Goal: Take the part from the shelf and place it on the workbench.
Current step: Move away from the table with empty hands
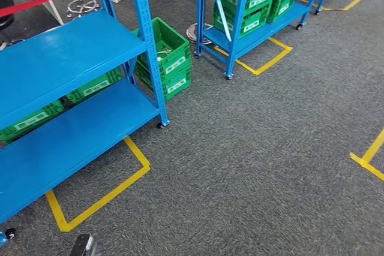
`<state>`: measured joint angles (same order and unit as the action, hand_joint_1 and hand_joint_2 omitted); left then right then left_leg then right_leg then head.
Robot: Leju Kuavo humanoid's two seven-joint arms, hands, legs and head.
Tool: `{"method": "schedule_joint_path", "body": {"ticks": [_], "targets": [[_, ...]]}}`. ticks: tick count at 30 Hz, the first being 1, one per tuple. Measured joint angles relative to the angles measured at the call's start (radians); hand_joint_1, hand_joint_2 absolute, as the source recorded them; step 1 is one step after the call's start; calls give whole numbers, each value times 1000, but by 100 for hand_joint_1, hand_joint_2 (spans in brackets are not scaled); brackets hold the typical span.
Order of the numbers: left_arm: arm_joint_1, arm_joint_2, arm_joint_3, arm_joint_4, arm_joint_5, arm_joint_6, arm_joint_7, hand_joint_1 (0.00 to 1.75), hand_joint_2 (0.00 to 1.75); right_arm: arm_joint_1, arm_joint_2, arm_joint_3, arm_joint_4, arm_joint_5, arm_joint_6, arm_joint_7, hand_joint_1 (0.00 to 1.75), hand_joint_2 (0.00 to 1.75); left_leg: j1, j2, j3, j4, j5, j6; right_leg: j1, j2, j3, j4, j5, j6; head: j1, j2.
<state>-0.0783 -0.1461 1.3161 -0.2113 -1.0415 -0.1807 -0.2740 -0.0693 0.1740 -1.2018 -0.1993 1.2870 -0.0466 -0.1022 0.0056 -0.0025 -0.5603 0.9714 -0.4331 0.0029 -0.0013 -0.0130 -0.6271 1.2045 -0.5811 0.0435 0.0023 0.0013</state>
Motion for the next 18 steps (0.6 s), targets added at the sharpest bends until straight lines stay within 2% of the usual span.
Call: {"method": "schedule_joint_path", "body": {"ticks": [1, 2, 3, 4, 5, 6, 7, 8, 9, 10, 11, 13, 15, 16, 17, 18], "targets": [[-1, -1, 0, 0, -3, -3, 4, 0, 0, 2, 0, 1, 0, 1, 1, 0, 0, 0, 0, -11, 0, 0, 1, 1, -1, 6, -30, 60, -21, 3, 1, 0], [-1, -2, 0, 0, -5, -5, 7, 0, 0, 4, 0, 3, 0, 2, 2, 0, 0, 0, 0, -21, -1, 0, 1, 1, -3, 9, -49, 94, -27, 5, 1, 0], [0, -4, 1, 0, -7, -6, 10, 0, 0, 4, 0, 4, 0, 2, 3, 0, 0, 0, 1, -33, 0, 1, 1, 0, -4, 10, -52, 91, -12, 6, 1, 0], [1, -6, 1, 0, -10, -6, 12, 0, 0, 4, 0, 5, 0, 2, 3, 1, 0, 0, 3, -44, 0, 1, 2, -3, -7, 12, -37, 52, 18, 7, 1, 0], [1, -7, 1, 0, -14, -4, 13, 0, 0, 3, -1, 6, 0, 2, 4, 2, 0, 0, 5, -56, 0, 3, 1, -7, -11, 23, -8, -12, 56, 10, 1, 0], [1, -7, 1, 0, -16, -2, 13, 0, 0, 2, -1, 6, 0, 2, 4, 4, 0, 0, 6, -67, -2, 6, 0, -14, -17, 45, 23, -80, 84, 12, 2, 0], [1, -7, 1, 0, -14, -2, 13, 0, 0, 1, -2, 6, 0, 0, 4, 6, 0, 0, 6, -77, -5, 11, 0, -21, -22, 65, 46, -130, 101, 11, 3, 0], [0, -6, 4, 0, -3, -5, 9, 0, 0, 1, -2, 7, 0, -2, 4, 9, 0, 0, 6, -85, -10, 13, 0, -28, -24, 81, 60, -158, 106, 8, 4, 0], [0, -6, 10, 0, 17, -13, 3, 0, 0, 1, -2, 7, 1, -4, 4, 12, 0, 0, 6, -94, -14, 14, 2, -35, -24, 87, 63, -165, 103, 2, 4, 0], [0, -6, 19, 0, 40, -21, -5, 0, 0, 1, -2, 7, 1, -7, 4, 15, 0, 0, 8, -102, -18, 13, 6, -41, -23, 78, 62, -164, 105, -7, 4, 0], [1, -6, 29, 0, 60, -29, -13, 0, 0, 1, -3, 6, 1, -9, 4, 17, 0, 0, 10, -100, -20, 13, 6, -46, -22, 68, 61, -164, 107, -15, 4, 0], [0, -9, 44, 0, 80, -36, -22, 0, 0, 1, -3, 6, 1, -12, 4, 19, 0, 0, 9, -65, -41, 54, -24, -54, -21, 49, 61, -167, 111, -30, -1, 0], [-5, -13, 53, 0, 83, -38, -25, 0, 0, 3, -4, 5, 1, -13, 4, 19, 0, 0, 6, -23, -97, 170, -89, -58, -17, 26, 59, -168, 112, -38, -7, 0], [-7, -14, 57, 0, 82, -37, -26, 0, 0, 4, -4, 5, 1, -13, 4, 20, 0, 0, 6, -15, -127, 233, -116, -58, -14, 13, 57, -168, 111, -40, -7, 0], [-8, -14, 60, 0, 75, -33, -26, 0, 0, 5, -4, 5, 1, -13, 4, 21, 0, 0, 6, -12, -146, 274, -127, -58, -12, 0, 56, -168, 111, -41, -7, 0], [-7, -15, 63, 0, 62, -28, -26, 0, 0, 5, -4, 5, 1, -13, 4, 21, 0, 0, 6, -10, -148, 283, -120, -56, -10, -12, 56, -168, 111, -42, -7, 0]]}}
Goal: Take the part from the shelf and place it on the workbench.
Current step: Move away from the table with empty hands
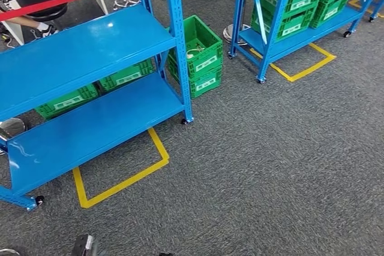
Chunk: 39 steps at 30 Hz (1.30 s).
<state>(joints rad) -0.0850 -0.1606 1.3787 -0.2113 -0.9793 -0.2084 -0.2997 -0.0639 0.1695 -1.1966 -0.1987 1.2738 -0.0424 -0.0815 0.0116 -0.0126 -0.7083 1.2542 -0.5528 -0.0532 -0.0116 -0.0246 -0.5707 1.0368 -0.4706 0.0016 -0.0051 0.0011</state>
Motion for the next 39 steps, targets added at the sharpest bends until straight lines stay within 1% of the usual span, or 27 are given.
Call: {"method": "schedule_joint_path", "body": {"ticks": [1, 2, 3, 5, 6, 8, 10, 11, 12, 14, 15, 16, 17, 19, 21, 23, 25, 26, 27, 29, 30, 31, 32, 34, 35, 37, 39], "targets": [[1, 0, 0, 0, -17, 7, 2, 0, 0, -1, 0, 0, 0, 1, 0, -2, 0, 0, -1, 3, 16, -27, 23, 3, 1, -10, 1, 0, 0, 0, 0, 0], [2, 0, -2, 0, -35, 15, 8, 0, 0, -2, 0, 0, 0, 3, -1, -5, 0, 0, -3, 14, 48, -82, 54, 8, 2, -20, 2, 0, -1, 1, 0, 0], [2, 0, -5, 0, -51, 23, 15, 0, 0, -3, 0, 0, 0, 6, -2, -10, 0, 0, -7, 39, 84, -145, 81, 14, 5, -29, 4, 1, -2, 3, 0, 0], [-1, -1, -14, 0, -75, 34, 31, 0, 0, -3, 0, 1, 0, 12, -5, -18, 0, 0, -15, 80, 133, -237, 105, 25, 12, -46, 5, 3, -6, 10, -1, 0], [-2, -2, -19, 0, -83, 37, 37, 0, 0, -4, 0, 1, 0, 14, -6, -19, 0, 0, -18, 87, 139, -254, 104, 29, 15, -55, 6, 3, -7, 15, 0, 0], [2, -4, -27, 0, -94, 41, 45, 0, 0, -5, 0, 1, 0, 16, -7, -18, 0, 0, -16, 66, 138, -262, 107, 39, 15, -70, 11, 0, -10, 26, 1, 0], [6, -6, -33, 0, -103, 44, 51, 0, 0, -6, 0, 2, 0, 18, -8, -17, 0, 0, -11, 46, 141, -268, 111, 49, 12, -41, 4, 27, -33, 37, 6, 0], [6, -7, -36, 0, -108, 45, 54, 0, 0, -6, 0, 2, 0, 18, -8, -16, 0, 0, -9, 38, 142, -270, 113, 53, 10, -18, -12, 65, -56, 42, 9, 0], [5, -7, -41, 0, -114, 46, 56, 0, 0, -5, 0, 2, 0, 18, -8, -14, 0, 0, -9, 27, 141, -270, 114, 56, 10, 3, -42, 130, -90, 44, 12, 0], [5, -7, -52, 0, -125, 48, 58, 0, 0, -3, 0, 2, 0, 19, -8, -10, 0, 0, -9, 4, 139, -269, 116, 59, 10, 19, -107, 265, -143, 46, 14, 0], [6, -7, -56, 0, -130, 49, 58, 0, 0, -2, 0, 3, 0, 20, -8, -7, 0, 0, -9, -8, 139, -269, 116, 59, 10, 22, -127, 300, -148, 46, 15, 0], [8, -7, -59, 0, -133, 49, 57, 0, 0, -2, 0, 3, 0, 20, -8, -6, 0, 0, -9, -19, 140, -269, 116, 59, 9, 23, -123, 286, -127, 46, 14, 0], [9, -7, -62, 0, -135, 49, 56, 0, 0, -3, 0, 3, 0, 21, -8, -5, 0, 0, -8, -31, 141, -269, 116, 57, 8, 25, -101, 234, -91, 45, 14, 0], [9, -7, -68, 0, -139, 49, 54, 0, 0, -4, 0, 3, 0, 24, -8, -6, 0, 0, -7, -52, 142, -265, 116, 49, 1, 56, -33, 88, -26, 45, 15, 0], [8, -6, -74, 0, -139, 49, 53, 0, 0, -6, 0, 3, 0, 26, -9, -8, 0, 0, -7, -68, 137, -263, 117, 36, -3, 83, 6, 9, -6, 40, 13, 0], [10, -6, -76, 0, -140, 49, 54, 0, 0, -7, 0, 4, 0, 27, -10, -10, 0, 0, -5, -82, 132, -267, 123, 24, 0, 76, 9, 3, -5, 27, 12, 0], [12, -6, -77, 0, -140, 50, 54, 0, 0, -6, 0, 4, 0, 27, -10, -10, 0, 0, -4, -65, 124, -256, 115, 13, 0, 61, 8, 0, 0, 13, 10, 0], [12, -6, -79, 0, -140, 50, 54, 0, 0, -6, 0, 4, 0, 27, -10, -11, 0, 0, -5, -46, 109, -226, 95, 8, -1, 52, 8, -2, 2, 7, 7, 0], [10, -7, -80, 0, -141, 50, 54, 0, 0, -6, 0, 4, 0, 27, -10, -11, 0, 0, -6, -23, 85, -174, 65, 5, 0, 41, 7, -3, 2, 3, 4, 0], [7, -8, -82, 0, -142, 50, 54, 0, 0, -3, 0, 4, 0, 27, -11, -11, 0, 0, -6, -2, 19, -40, 3, 0, 3, 18, 5, -3, 1, -2, 1, 0], [7, -8, -82, 0, -142, 50, 55, 0, 0, -3, 0, 4, 0, 27, -12, -11, 0, 0, -6, 0, -3, 4, -8, 0, 4, 7, 5, -2, 1, -3, 1, 0], [8, -8, -82, 0, -142, 50, 55, 0, 0, -3, 0, 4, 0, 27, -13, -10, 0, 0, -6, 1, -7, 13, 0, 2, 6, -2, 5, -2, 0, -3, 1, 0], [10, -8, -82, 0, -141, 51, 56, 0, 0, -4, 0, 4, 0, 26, -19, -7, 0, 0, -7, 2, 9, -17, 25, 5, 7, -9, 6, -2, -1, -3, 1, 0], [10, -8, -82, 0, -140, 54, 58, 0, 0, -6, 0, 4, 0, 25, -46, 9, 0, 0, -11, 11, 79, -145, 88, 18, 9, -19, 8, -2, -2, -1, 1, 0], [9, -8, -82, 0, -140, 55, 60, 0, 0, -7, 0, 4, 0, 24, -64, 21, 0, 0, -13, 17, 112, -205, 106, 23, 12, -22, 8, -1, -4, 2, 1, 0], [9, -9, -82, 0, -140, 56, 64, 0, 0, -9, -2, 4, 0, 19, -84, 44, 0, 0, -16, 25, 143, -266, 115, 24, 18, -27, 3, 0, -5, 2, 2, 0], [11, -10, -82, 0, -140, 55, 67, 0, 0, -9, -6, 3, 0, 6, -68, 59, 0, 0, -15, 24, 144, -275, 116, 19, 20, -28, 1, -4, -3, -2, 3, 0]]}}
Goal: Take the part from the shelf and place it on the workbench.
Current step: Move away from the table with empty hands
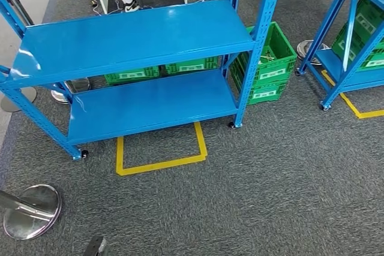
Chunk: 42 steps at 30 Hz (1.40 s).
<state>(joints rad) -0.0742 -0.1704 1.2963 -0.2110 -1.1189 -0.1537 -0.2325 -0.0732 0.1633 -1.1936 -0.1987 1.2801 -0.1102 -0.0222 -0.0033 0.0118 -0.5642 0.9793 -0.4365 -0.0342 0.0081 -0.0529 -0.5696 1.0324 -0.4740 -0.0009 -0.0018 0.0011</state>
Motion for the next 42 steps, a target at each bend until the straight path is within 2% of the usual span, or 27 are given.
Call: {"method": "schedule_joint_path", "body": {"ticks": [1, 4, 9, 13, 17, 21, 25, 29, 31, 32, 33, 35, 36, 37, 38, 39, 40, 42], "targets": [[1, 0, 0, 0, 0, -1, 2, 0, 0, 0, -2, -1, 0, -8, 15, 7, 0, 0, 0, 0, 0, 0, -1, 0, 0, 0, 1, -4, 2, -1, 0, 0], [0, 2, 0, 0, 0, -4, 6, 0, 0, 0, -2, -10, 0, -36, 50, 25, 0, 0, -1, 0, 0, 0, -1, 6, -1, 0, 5, -13, 7, 9, 0, 0], [0, 2, 0, 0, 0, -5, 6, 0, 0, 0, -2, -32, 0, -62, 64, 34, 0, 0, -2, 0, 0, 1, -1, 12, -2, 1, 13, -19, 12, 17, -1, 0], [0, 2, 0, 0, 1, -5, 6, 0, 175, 0, -2, -38, 0, -66, 65, 34, 0, 0, -2, 0, 0, 1, -1, 12, -3, 1, 14, -19, 13, 18, -1, 0], [0, 2, 0, 0, 1, -5, 6, 0, 175, 0, -2, -40, 0, -67, 65, 36, 0, 0, -2, 0, 0, 1, -1, 12, -3, 1, 14, -19, 13, 18, -1, 0], [0, 2, 0, 0, 5, -5, 11, 0, 0, 0, -2, -52, 0, -75, 71, 38, 0, 0, -1, 0, 0, 1, 0, 13, -1, 1, 14, -19, 13, 18, -1, 0], [0, 2, 0, 0, 6, -6, 12, 0, 0, -1, -2, -56, 0, -58, 83, -1, 0, 0, -3, 0, 0, 2, -2, 18, -3, 1, 14, -21, 14, 22, -1, 0], [1, 3, 0, 0, 6, -6, 14, 0, 0, -2, -1, -53, 0, -44, 83, -12, 0, 0, -9, -1, -2, 1, -4, 29, -9, -2, 17, -24, 15, 32, -2, 0], [0, 2, 0, 0, 6, -6, 16, 0, 0, -4, -1, -52, 0, -43, 83, -14, 0, 0, -6, -6, 4, -11, 1, 36, -10, 1, 19, -23, 11, 39, 0, 0], [0, 1, 0, 0, 5, -6, 16, 0, 0, -4, -1, -52, 0, -42, 83, -15, 0, 0, -3, -10, 9, -18, 5, 39, -9, 11, 12, -6, -3, 43, 1, 0], [-1, 1, 0, 0, 5, -6, 17, 0, 0, -4, -1, -52, 0, -41, 83, -15, 0, 0, 0, -15, 13, -24, 9, 42, -9, 24, -5, 33, -27, 45, 4, 0], [-2, 0, 0, 0, 4, -6, 19, 0, 0, -2, -1, -52, 0, -39, 83, -15, 0, 0, 3, -29, 15, -27, 11, 45, -11, 45, -66, 162, -91, 49, 7, 0], [-2, 0, 0, 0, 4, -6, 21, 0, 0, 0, -1, -52, 0, -38, 83, -15, 0, 0, 3, -38, 15, -26, 11, 45, -13, 48, -94, 221, -113, 50, 8, 0], [-2, 0, 0, 0, 3, -6, 22, 0, 0, 1, -1, -52, 0, -37, 83, -14, 0, 0, 4, -48, 15, -26, 10, 45, -15, 49, -110, 251, -116, 52, 8, 0], [-1, -1, 0, 0, 3, -6, 23, 0, 0, 2, -1, -52, 0, -36, 83, -14, 0, 0, 6, -60, 16, -24, 10, 42, -18, 50, -108, 244, -100, 55, 8, 0], [-1, -1, 0, 0, 3, -7, 23, 0, 0, 3, -1, -52, 0, -36, 83, -14, 0, 0, 9, -73, 16, -21, 8, 38, -23, 55, -85, 196, -68, 58, 8, 0], [-1, -2, 0, 0, 3, -7, 23, 0, 0, 3, -1, -52, 0, -35, 83, -14, 0, 0, 12, -87, 16, -16, 5, 31, -29, 72, -52, 128, -34, 63, 8, 0], [-2, -1, 0, 0, 3, -8, 24, 0, 0, 2, 0, -52, 1, -35, 83, -15, 0, 0, 15, -112, 9, -1, -1, 14, -38, 116, 3, 22, -2, 64, 9, 0]]}}
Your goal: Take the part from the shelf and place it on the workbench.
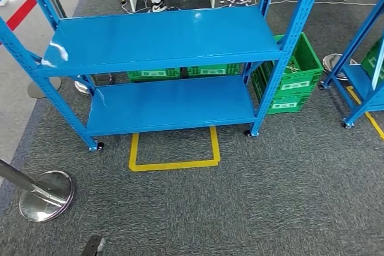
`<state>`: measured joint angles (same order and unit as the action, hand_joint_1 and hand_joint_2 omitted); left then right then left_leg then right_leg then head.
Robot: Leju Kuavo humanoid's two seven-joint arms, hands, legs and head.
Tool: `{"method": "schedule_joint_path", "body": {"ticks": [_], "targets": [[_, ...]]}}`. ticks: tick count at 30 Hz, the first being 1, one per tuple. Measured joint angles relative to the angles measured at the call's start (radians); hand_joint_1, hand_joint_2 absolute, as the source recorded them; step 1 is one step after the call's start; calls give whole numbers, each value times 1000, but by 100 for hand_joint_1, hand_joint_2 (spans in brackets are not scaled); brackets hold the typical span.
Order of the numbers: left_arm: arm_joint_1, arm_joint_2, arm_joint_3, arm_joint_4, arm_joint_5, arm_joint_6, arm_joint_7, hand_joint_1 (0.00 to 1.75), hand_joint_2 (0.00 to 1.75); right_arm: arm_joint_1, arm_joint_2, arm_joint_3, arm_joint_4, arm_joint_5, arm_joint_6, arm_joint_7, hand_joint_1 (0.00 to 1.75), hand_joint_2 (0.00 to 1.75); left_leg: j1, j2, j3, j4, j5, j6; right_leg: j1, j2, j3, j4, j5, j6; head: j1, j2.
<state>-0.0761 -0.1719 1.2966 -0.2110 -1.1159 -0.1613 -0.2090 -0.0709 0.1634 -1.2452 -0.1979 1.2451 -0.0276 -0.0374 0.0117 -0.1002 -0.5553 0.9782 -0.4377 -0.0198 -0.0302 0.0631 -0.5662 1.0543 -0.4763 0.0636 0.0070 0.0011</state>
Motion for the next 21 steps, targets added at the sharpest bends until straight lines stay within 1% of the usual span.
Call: {"method": "schedule_joint_path", "body": {"ticks": [1, 2, 3, 4, 5, 6, 7, 8, 9, 10, 11, 12, 13, 14, 15, 16, 17, 18, 19, 20, 21], "targets": [[0, 1, 0, 0, 0, 0, 1, 0, 0, -1, 0, 0, 0, 0, -1, -1, 0, 0, 1, -10, -5, 4, 0, -8, -1, 14, 11, -18, -2, -4, 0, 0], [1, 1, 0, 0, 0, 0, 1, 0, 0, -1, 1, 0, 1, 1, -2, -2, 0, 0, 2, -20, -9, 6, 2, -16, 1, 13, 12, -18, -6, -12, -1, 0], [2, 2, 0, 0, 0, 0, 2, 0, 0, -1, 1, 0, 1, 2, -4, -3, 0, 0, 4, -29, -13, 4, 4, -21, 3, 2, 12, -15, -5, -20, -1, 0], [4, 2, 0, 0, 0, 0, 2, 0, 0, -2, 1, 0, 1, 2, -5, -3, 0, 0, 5, -22, -16, 6, 4, -26, 4, -8, 11, -15, -4, -27, -2, 0], [5, 2, 0, 0, 0, 0, 2, 0, 0, -2, 1, 0, 1, 3, -5, -3, 0, 0, 4, -1, -24, 20, -6, -30, 4, -20, 12, -16, -3, -35, -5, 0], [4, 2, 0, 0, 0, 1, 2, 0, 0, -1, 1, 0, 1, 3, -6, -3, 0, 0, 2, 26, -42, 55, -27, -33, 4, -33, 13, -17, -2, -41, -8, 0], [2, 2, 0, 0, 0, 1, 2, 0, 0, -1, 1, 0, 1, 3, -6, -3, 0, 0, 0, 59, -70, 110, -56, -35, 6, -47, 13, -18, -3, -47, -12, 0], [0, 2, 0, 0, 0, 1, 2, 0, 0, 1, 1, 0, 1, 3, -6, -3, 0, 0, -1, 78, -107, 179, -88, -37, 9, -62, 13, -18, -4, -51, -14, 0], [-2, 2, 0, 0, 0, 1, 2, 0, 0, 2, 1, 0, 1, 3, -7, -2, 0, 0, -1, 85, -140, 243, -112, -37, 11, -78, 12, -18, -6, -53, -15, 0], [-1, 2, 0, 0, 0, 1, 2, 0, 0, 2, 1, 0, 1, 3, -7, -2, 0, 0, -1, 88, -162, 283, -120, -37, 13, -92, 13, -18, -7, -55, -15, 0], [0, 2, 0, 0, 0, 1, 2, 0, 0, 2, 1, 0, 1, 3, -7, -2, 0, 0, -1, 89, -166, 289, -109, -35, 14, -106, 14, -18, -8, -55, -15, 0], [2, 3, 0, 0, 0, 1, 2, 0, 0, 1, 1, 0, 1, 4, -8, -1, 0, 0, -2, 93, -150, 257, -82, -31, 15, -118, 15, -18, -10, -55, -15, 0], [2, 3, 0, 0, 0, 1, 2, 0, 0, 0, 1, 1, 1, 5, -10, -1, 0, 0, -4, 105, -119, 199, -47, -26, 16, -130, 18, -18, -12, -54, -15, 0], [1, 3, 0, 0, 0, 1, 2, 0, 0, 0, 1, 1, 1, 6, -14, 0, 0, 0, -8, 131, -83, 133, -18, -21, 19, -140, 19, -17, -15, -50, -15, 0], [-1, 3, 0, 0, 0, 2, 2, 0, 44, 0, 1, 1, 1, 7, -25, 0, 0, 0, -12, 154, -53, 78, -1, -17, 22, -149, 19, -16, -19, -46, -16, 0], [-3, 3, 0, 0, 0, 4, 2, 0, 87, -1, 0, 1, 1, 10, -43, 1, 0, 0, -16, 173, -34, 42, 5, -13, 25, -157, 20, -17, -23, -41, -15, 0], [-3, 3, 0, 0, 0, 6, 3, 0, 131, -1, 0, 3, 1, 12, -64, 4, 0, 0, -19, 181, -26, 26, 2, -9, 29, -165, 23, -19, -25, -36, -15, 0], [-1, 3, 0, 0, 0, 8, 5, 0, 175, -3, 0, 4, 1, 10, -83, 12, 0, 0, -19, 172, -27, 21, 0, -5, 30, -173, 29, -22, -26, -31, -15, 0], [1, 2, 0, 0, -1, 11, 9, 0, 175, -5, 0, 5, 1, 3, -92, 24, 0, 0, -17, 165, -26, 17, 2, 0, 29, -176, 34, -24, -28, -26, -14, 0], [4, 3, 0, 0, -3, 14, 10, 0, 175, -7, -1, 5, 1, -10, -90, 34, 0, 44, -15, 158, -24, 15, 3, 6, 28, -161, 34, -15, -36, -20, -13, 0], [5, 2, 0, 0, -4, 16, 12, 0, 175, -8, -1, 5, 1, -18, -87, 41, 0, 58, -13, 155, -23, 12, 4, 9, 27, -156, 34, -11, -40, -18, -12, 0]]}}
